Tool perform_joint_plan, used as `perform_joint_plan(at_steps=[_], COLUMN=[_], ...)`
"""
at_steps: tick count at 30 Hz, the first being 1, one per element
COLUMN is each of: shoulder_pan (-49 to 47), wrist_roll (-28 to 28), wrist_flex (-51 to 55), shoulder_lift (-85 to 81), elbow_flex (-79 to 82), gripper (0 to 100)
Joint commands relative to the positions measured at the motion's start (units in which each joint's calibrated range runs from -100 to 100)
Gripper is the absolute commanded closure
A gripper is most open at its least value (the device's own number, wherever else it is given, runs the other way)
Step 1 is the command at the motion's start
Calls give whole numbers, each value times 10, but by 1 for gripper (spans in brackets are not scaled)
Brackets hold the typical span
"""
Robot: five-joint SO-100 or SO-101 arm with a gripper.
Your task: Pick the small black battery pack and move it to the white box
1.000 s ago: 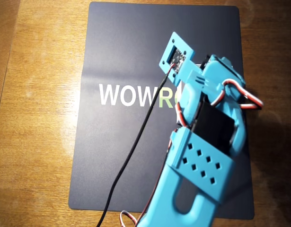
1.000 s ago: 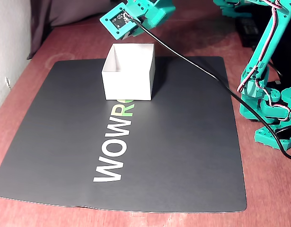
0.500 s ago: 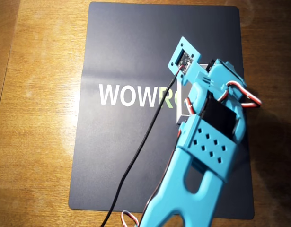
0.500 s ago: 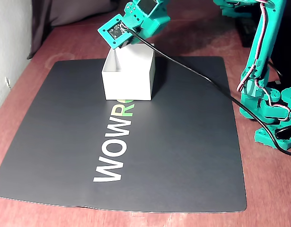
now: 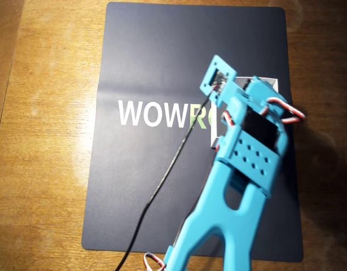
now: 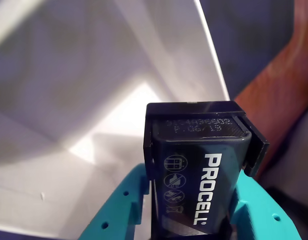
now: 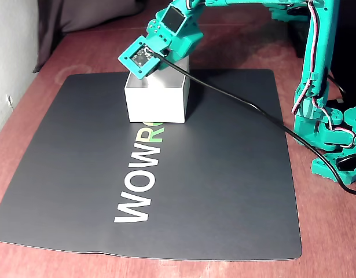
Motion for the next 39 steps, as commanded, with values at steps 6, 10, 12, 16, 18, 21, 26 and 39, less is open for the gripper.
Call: perform_joint_plan(at_steps=[6, 10, 12, 16, 18, 21, 26, 39], shoulder_pan=[1, 1, 2, 5, 5, 4, 1, -1], wrist_roll=[4, 4, 4, 4, 4, 4, 4, 2], wrist_flex=[-10, -5, -5, -4, -4, -4, -4, -3], shoulder_lift=[-4, -4, -4, -4, -4, -4, -4, -4], elbow_flex=[-5, -5, -5, -5, -5, -5, -5, -5], gripper=[94, 94, 94, 94, 94, 94, 91, 80])
